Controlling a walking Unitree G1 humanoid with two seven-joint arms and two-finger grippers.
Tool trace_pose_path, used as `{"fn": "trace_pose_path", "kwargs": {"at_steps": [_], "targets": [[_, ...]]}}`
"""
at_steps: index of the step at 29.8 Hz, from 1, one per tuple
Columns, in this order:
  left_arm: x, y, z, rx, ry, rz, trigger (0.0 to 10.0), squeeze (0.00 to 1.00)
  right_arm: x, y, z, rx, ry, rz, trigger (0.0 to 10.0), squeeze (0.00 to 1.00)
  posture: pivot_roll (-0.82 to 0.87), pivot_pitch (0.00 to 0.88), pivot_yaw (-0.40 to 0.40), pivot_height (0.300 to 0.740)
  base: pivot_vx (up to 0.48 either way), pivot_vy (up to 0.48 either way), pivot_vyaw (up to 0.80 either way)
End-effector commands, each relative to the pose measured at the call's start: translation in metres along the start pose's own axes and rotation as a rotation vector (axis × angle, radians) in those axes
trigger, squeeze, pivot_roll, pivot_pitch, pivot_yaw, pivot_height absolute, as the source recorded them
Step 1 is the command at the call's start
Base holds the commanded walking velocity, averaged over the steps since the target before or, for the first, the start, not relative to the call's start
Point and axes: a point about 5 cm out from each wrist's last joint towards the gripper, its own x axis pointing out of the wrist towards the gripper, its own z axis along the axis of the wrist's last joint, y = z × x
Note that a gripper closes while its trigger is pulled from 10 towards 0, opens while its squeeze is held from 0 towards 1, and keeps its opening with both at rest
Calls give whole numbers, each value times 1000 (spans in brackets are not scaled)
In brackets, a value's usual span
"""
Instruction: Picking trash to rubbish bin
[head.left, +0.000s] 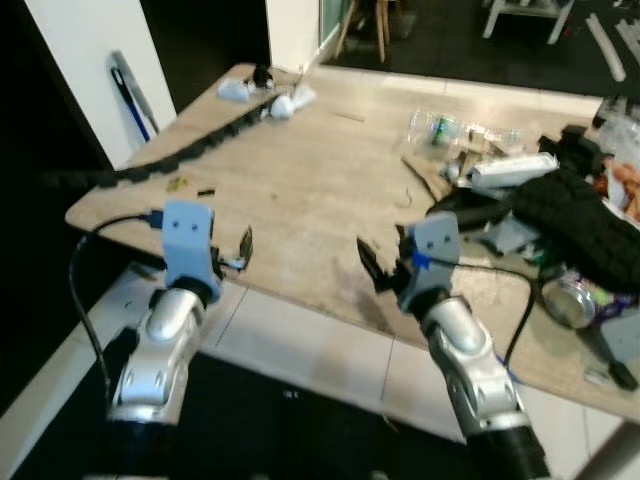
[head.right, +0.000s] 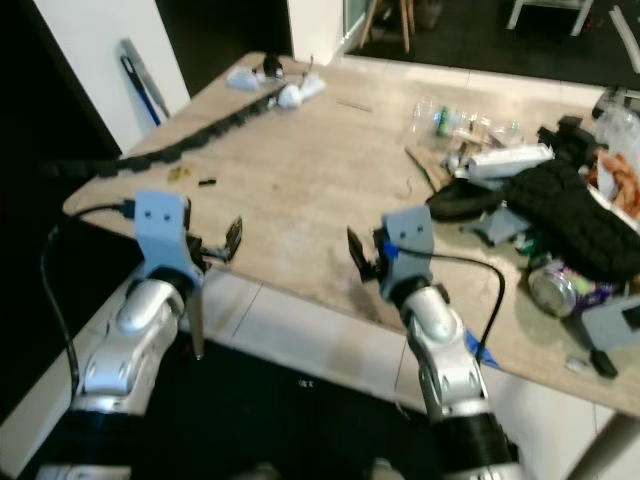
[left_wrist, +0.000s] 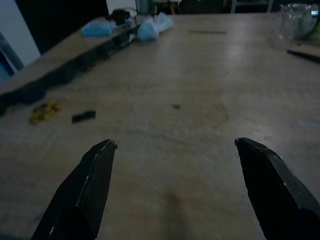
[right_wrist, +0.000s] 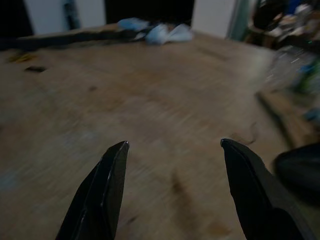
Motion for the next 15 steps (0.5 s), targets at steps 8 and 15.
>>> {"fn": "trace_pose_path", "kwargs": {"at_steps": [8,15], "targets": [[-2,4,-4,1,19,13,10000,0,0,9,1,2,-15,42,10000,0,16,153,27,740,273,0,0],[-2,4,-4,1,20,14,10000,0,0,11,2,1,-19,62,10000,0,16,154,25,740,272,0,0]]}}
